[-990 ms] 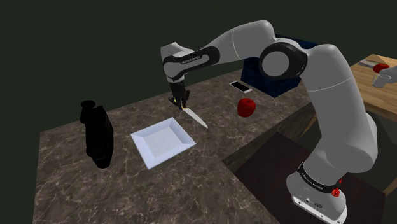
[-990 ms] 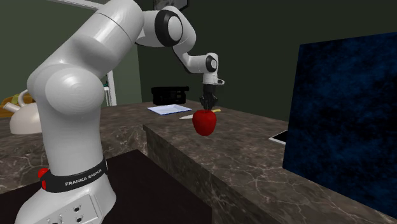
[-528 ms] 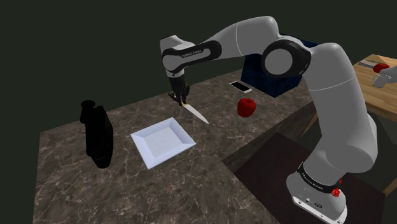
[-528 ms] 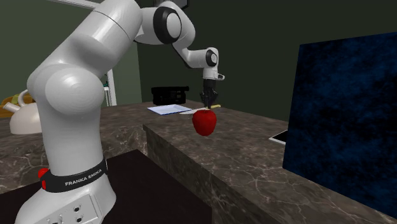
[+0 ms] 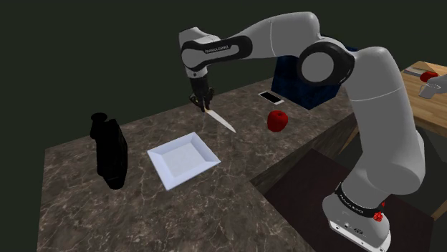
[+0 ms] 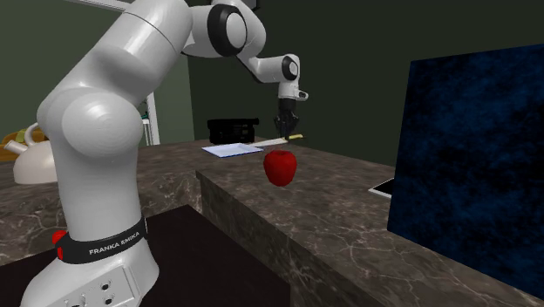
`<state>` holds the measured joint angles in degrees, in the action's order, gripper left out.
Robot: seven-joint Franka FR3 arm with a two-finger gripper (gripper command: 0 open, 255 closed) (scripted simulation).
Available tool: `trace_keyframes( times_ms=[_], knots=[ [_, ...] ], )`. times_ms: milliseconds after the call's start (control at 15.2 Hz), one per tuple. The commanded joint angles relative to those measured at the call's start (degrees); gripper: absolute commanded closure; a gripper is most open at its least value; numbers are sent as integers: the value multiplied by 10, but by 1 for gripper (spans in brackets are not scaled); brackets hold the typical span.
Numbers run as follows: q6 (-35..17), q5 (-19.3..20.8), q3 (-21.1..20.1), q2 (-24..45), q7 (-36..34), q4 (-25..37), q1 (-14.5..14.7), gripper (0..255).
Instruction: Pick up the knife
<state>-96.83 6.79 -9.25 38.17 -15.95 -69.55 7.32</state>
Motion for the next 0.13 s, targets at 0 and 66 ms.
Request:
trace_keyframes(
  times_ms=[0, 66],
  knots=[
    [9, 0, 0, 1, 0, 10, 1, 255],
    [9, 0, 0, 1, 0, 11, 1, 255]
  ],
)
